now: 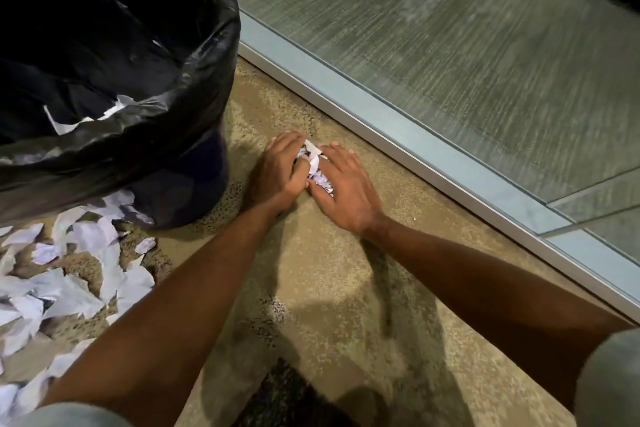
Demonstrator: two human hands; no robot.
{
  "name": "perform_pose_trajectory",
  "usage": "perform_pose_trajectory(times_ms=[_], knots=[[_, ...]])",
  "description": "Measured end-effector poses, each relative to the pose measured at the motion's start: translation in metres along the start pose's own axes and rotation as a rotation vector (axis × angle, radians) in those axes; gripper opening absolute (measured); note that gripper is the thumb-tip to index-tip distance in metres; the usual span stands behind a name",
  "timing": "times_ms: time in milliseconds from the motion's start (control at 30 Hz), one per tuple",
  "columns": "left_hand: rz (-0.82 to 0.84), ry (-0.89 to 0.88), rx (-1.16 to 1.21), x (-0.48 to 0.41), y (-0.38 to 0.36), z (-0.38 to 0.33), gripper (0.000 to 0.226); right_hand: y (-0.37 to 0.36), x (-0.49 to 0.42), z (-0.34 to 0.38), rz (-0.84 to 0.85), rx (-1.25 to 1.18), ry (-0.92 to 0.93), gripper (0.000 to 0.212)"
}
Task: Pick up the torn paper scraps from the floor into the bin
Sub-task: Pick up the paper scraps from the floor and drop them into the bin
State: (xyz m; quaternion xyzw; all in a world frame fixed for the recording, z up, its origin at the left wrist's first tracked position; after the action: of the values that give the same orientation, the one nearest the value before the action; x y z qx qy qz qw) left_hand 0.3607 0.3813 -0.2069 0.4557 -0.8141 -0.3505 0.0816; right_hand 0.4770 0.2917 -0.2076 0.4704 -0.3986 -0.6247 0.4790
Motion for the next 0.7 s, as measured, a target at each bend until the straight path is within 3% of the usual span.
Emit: perform_pose_trajectory(times_ms=[267,533,700], knots=[[-0.142,-0.009,0.126,0.031,0.002,-0.016,0.051,0.007,0.002,0.01,-0.013,0.125,0.023,0.055],[-0.11,0.147,-0.392,0.079,0.003,-0.018,0.054,0.004,0.004,0.016,0.043,0.147,0.049,0.045],[-0.089,0.161,-0.451,0.09,0.01,-0.02,0.041,0.008,0.014,0.022,0.023,0.111,0.071,0.035]])
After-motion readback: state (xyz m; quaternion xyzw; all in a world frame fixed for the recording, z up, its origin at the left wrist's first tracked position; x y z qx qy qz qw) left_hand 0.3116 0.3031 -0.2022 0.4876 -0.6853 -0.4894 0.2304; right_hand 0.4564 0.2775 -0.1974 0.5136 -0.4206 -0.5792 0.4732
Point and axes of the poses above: each hand's wrist, its own x-axis away from the middle knuckle, its own y-axis out of the back of the hand, z = x × y, the point moved 8 cm from there along -x, towards the middle knuckle, and after that the axes turned 5 degrees about x, right-handed, at the moved point
